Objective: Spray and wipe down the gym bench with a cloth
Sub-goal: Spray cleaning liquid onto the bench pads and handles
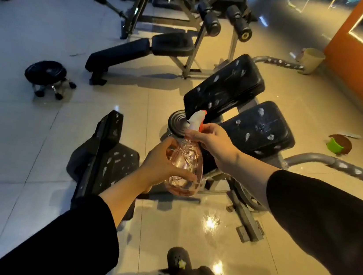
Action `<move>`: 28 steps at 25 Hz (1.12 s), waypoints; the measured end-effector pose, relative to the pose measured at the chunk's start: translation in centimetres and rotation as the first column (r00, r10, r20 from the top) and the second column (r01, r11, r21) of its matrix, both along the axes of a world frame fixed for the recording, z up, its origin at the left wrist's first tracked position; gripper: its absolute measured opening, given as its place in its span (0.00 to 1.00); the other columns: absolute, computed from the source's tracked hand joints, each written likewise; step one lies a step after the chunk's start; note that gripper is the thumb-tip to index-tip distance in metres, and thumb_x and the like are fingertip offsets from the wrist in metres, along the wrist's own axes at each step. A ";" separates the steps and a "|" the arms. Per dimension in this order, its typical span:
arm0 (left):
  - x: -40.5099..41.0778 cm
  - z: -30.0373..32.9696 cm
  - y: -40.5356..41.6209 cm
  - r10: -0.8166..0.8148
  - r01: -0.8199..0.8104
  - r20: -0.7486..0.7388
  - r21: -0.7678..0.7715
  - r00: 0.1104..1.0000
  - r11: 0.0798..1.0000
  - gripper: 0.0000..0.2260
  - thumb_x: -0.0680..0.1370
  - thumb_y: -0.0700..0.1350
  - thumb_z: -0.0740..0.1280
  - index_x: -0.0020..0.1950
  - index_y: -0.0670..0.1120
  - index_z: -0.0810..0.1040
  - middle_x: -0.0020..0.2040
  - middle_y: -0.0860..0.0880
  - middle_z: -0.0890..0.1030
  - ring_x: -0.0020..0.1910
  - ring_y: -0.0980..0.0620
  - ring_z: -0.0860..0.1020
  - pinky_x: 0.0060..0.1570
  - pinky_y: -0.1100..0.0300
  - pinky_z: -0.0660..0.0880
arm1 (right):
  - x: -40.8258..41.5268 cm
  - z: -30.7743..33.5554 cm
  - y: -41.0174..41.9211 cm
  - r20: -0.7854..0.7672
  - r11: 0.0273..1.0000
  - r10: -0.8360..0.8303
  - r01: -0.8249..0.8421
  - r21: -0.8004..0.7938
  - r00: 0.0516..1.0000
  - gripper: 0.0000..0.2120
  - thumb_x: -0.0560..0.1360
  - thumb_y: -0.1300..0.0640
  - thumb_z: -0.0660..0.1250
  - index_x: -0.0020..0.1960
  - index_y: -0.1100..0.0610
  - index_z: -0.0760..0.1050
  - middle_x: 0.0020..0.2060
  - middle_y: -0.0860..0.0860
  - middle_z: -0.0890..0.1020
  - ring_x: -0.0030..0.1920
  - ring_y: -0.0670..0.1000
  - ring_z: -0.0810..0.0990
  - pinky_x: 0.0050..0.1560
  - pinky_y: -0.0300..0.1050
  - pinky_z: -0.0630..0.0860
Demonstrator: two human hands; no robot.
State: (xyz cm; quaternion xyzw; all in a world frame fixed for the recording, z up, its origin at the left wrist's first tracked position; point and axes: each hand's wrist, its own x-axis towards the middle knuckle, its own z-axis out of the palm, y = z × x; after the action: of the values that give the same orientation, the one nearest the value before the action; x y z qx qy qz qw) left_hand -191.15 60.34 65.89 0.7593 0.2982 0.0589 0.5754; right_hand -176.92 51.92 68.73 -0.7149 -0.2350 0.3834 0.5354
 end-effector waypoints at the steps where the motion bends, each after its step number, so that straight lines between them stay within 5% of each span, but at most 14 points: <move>1: -1.5 -0.4 0.0 0.023 -0.023 -0.009 0.003 1.000 1.000 0.33 0.61 0.46 0.82 0.60 0.53 0.68 0.53 0.57 0.75 0.53 0.58 0.75 0.50 0.61 0.74 | -1.1 -0.9 0.4 -0.032 1.000 0.027 -0.027 0.000 0.999 0.19 0.69 0.51 0.76 0.55 0.58 0.75 0.50 0.55 0.82 0.50 0.51 0.81 0.52 0.46 0.76; 7: -9.7 -3.5 -0.8 0.241 -0.242 -0.071 0.000 0.968 0.970 0.34 0.60 0.44 0.82 0.61 0.51 0.69 0.56 0.52 0.76 0.57 0.53 0.75 0.56 0.54 0.75 | -8.0 -4.9 2.9 -0.088 0.968 0.226 -0.234 -0.093 0.970 0.35 0.59 0.43 0.78 0.62 0.55 0.74 0.52 0.53 0.82 0.53 0.53 0.82 0.57 0.54 0.78; 13: -15.8 -5.4 -4.5 0.544 -0.546 -0.084 0.002 0.835 0.838 0.35 0.59 0.44 0.82 0.61 0.52 0.69 0.55 0.54 0.77 0.56 0.53 0.75 0.57 0.51 0.76 | -13.5 -6.0 3.6 -0.168 0.858 0.501 -0.512 -0.030 0.849 0.19 0.67 0.57 0.77 0.55 0.52 0.74 0.47 0.51 0.83 0.45 0.49 0.84 0.42 0.42 0.81; 18: -16.4 -8.1 -10.3 0.744 -0.748 -0.088 -0.019 0.663 0.664 0.33 0.57 0.43 0.83 0.54 0.55 0.69 0.51 0.55 0.78 0.54 0.53 0.77 0.51 0.54 0.78 | -15.4 -9.3 1.7 -0.189 0.748 0.646 -0.662 -0.031 0.739 0.45 0.52 0.47 0.80 0.66 0.55 0.69 0.55 0.55 0.81 0.54 0.56 0.82 0.55 0.56 0.80; 24: -15.2 -11.1 -18.1 0.823 -0.827 -0.083 -0.064 0.562 0.559 0.31 0.59 0.39 0.82 0.55 0.51 0.70 0.50 0.54 0.79 0.52 0.55 0.78 0.47 0.60 0.76 | -13.8 -13.8 -2.8 -0.293 0.677 0.706 -0.736 0.014 0.644 0.32 0.61 0.63 0.80 0.63 0.58 0.73 0.52 0.54 0.82 0.53 0.52 0.81 0.51 0.47 0.78; 28: -14.9 -14.0 -20.8 0.871 -0.880 -0.120 -0.068 0.476 0.471 0.32 0.60 0.43 0.83 0.56 0.53 0.70 0.52 0.52 0.79 0.53 0.52 0.78 0.52 0.52 0.79 | -14.8 -16.4 -4.9 -0.380 0.664 0.691 -0.748 -0.002 0.615 0.28 0.65 0.63 0.78 0.62 0.57 0.74 0.51 0.55 0.82 0.51 0.53 0.83 0.45 0.45 0.80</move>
State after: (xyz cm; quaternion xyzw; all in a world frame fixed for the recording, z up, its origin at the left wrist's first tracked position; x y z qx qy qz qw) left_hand -206.04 39.58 51.88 0.4657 0.6667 0.3004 0.4984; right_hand -191.75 47.07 52.35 -0.5209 -0.3724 0.7032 0.3090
